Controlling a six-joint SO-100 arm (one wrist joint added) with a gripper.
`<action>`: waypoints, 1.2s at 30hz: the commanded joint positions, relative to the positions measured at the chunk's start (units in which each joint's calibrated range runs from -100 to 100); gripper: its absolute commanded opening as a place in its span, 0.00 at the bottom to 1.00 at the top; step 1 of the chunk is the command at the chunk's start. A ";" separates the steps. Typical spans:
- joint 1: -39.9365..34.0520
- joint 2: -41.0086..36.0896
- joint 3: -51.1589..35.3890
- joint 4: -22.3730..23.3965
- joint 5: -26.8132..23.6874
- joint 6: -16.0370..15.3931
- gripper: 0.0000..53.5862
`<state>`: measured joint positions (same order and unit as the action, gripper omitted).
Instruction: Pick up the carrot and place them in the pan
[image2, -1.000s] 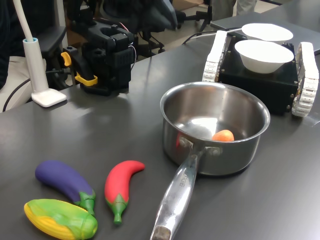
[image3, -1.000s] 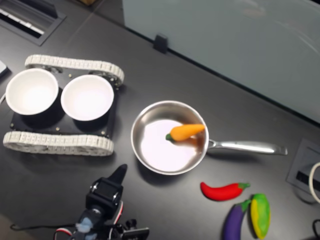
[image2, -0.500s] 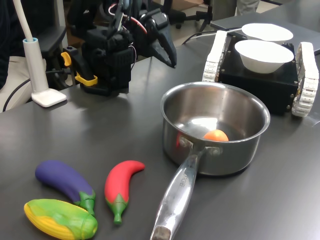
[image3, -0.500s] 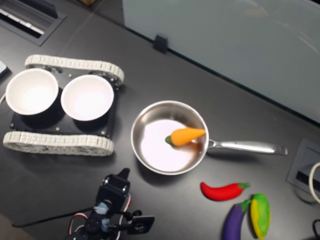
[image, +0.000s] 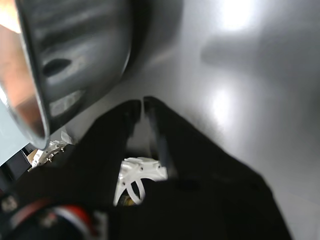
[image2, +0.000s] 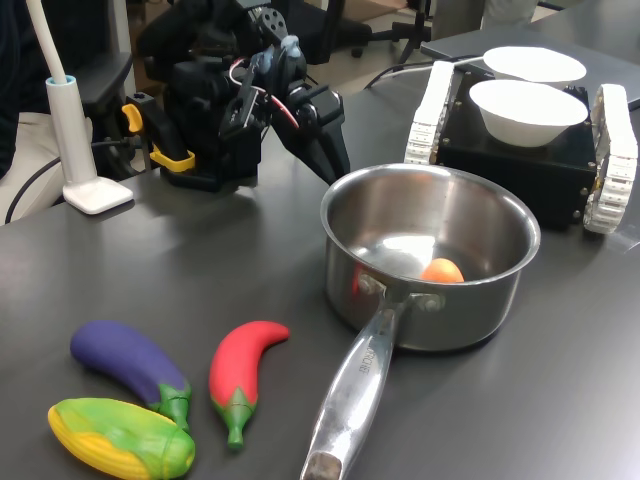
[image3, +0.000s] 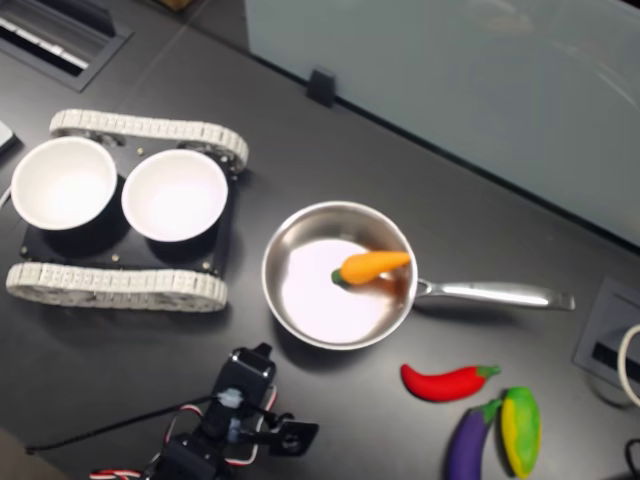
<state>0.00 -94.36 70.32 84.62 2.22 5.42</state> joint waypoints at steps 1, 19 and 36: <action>2.41 -1.00 1.06 -4.32 0.34 -0.29 0.00; 2.98 -1.08 5.88 -7.64 -0.29 -0.29 0.00; 2.64 -1.17 5.79 -7.47 0.10 -0.29 0.00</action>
<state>2.31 -94.70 77.10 79.77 2.22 5.33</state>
